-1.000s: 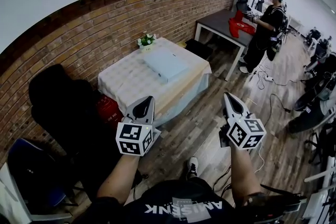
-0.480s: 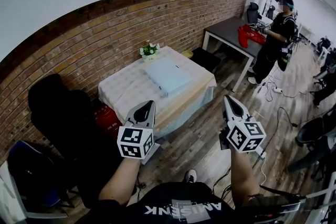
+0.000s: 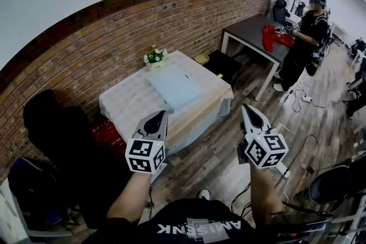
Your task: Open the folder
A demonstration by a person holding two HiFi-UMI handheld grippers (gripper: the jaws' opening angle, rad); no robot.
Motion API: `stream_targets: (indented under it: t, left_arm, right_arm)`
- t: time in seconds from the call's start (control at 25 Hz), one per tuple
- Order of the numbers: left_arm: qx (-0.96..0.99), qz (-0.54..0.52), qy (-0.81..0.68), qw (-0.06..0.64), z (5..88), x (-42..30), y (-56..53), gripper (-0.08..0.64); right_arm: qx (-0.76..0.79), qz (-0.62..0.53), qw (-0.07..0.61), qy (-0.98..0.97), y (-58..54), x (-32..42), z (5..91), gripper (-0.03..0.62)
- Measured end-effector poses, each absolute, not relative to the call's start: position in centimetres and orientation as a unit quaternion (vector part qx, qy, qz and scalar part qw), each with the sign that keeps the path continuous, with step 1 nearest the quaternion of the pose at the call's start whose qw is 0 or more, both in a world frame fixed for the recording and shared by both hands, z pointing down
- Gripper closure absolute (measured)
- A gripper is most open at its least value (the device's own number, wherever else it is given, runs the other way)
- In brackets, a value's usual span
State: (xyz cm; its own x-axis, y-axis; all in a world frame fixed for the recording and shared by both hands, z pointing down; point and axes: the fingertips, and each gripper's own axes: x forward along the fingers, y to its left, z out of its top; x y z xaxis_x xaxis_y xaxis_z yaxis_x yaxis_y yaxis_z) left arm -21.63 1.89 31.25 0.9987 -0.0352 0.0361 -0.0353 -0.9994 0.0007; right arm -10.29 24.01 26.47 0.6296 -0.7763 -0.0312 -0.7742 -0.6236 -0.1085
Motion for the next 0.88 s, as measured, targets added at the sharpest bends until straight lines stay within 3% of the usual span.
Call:
stream_targets:
  t: [0.88]
  left_arm:
    - [0.997, 0.046, -0.050, -0.025, 32.6, -8.1, 6.0, 0.548]
  right_arm:
    - [-0.881, -0.017, 0.052, 0.470, 28.1, 4.1, 28.2, 0.551]
